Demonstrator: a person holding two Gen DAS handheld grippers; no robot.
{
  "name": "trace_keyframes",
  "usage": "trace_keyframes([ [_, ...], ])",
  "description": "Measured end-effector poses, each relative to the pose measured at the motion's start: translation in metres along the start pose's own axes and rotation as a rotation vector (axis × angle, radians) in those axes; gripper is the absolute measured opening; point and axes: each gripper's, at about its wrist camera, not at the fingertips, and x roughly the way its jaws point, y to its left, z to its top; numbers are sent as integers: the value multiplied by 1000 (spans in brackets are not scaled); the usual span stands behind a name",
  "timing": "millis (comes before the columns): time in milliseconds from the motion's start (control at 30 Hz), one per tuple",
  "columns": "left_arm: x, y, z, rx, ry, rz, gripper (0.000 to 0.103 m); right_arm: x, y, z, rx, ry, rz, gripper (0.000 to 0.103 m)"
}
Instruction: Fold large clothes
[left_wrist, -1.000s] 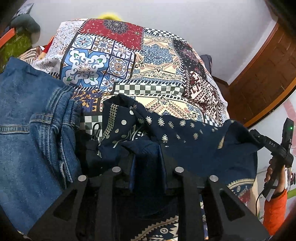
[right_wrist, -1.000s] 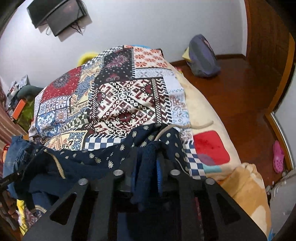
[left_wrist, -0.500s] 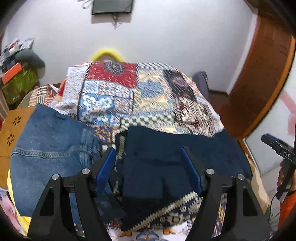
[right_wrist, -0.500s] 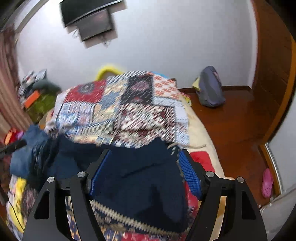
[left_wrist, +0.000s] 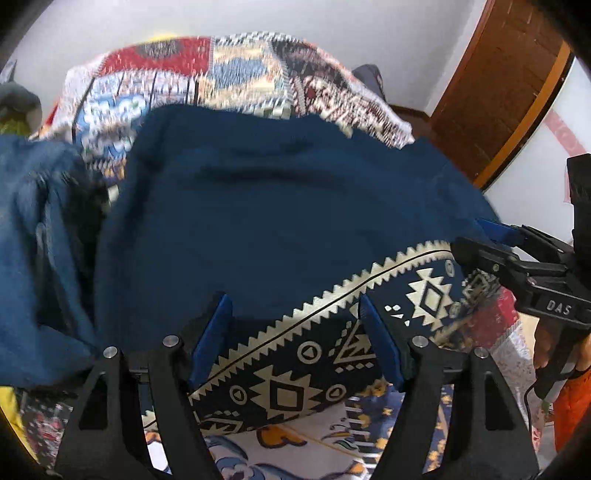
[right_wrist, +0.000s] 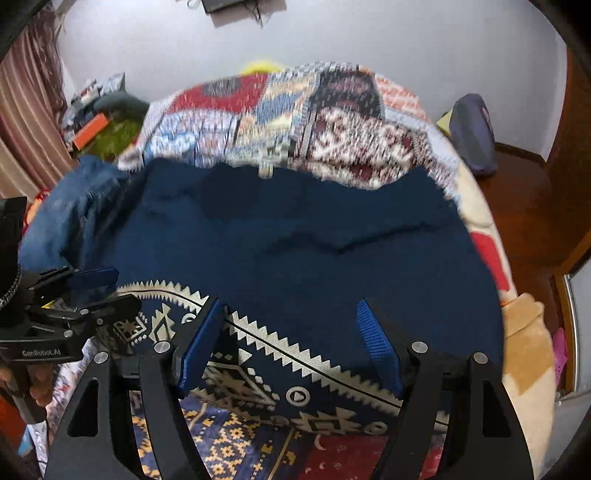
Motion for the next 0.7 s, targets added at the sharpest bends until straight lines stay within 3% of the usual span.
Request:
trace_keyframes([
  [100,9,5,-12,17,-10,30,79,7,-8,-9,21,-5,8,89],
  [200,3,2,-26,82,-28,70,81,12,-18,-17,46,14,49,95],
  [333,-7,4,-44,99,-23,88,82,5,-22,-26,45,14,13,96],
  [600,-43,24,-76,3,-16,117,81,-14,-32,-49,98,71,-51,96],
  [700,-66,38,-87,-102,-49,114,81,-25,-32,-53,100,82,-72,96],
])
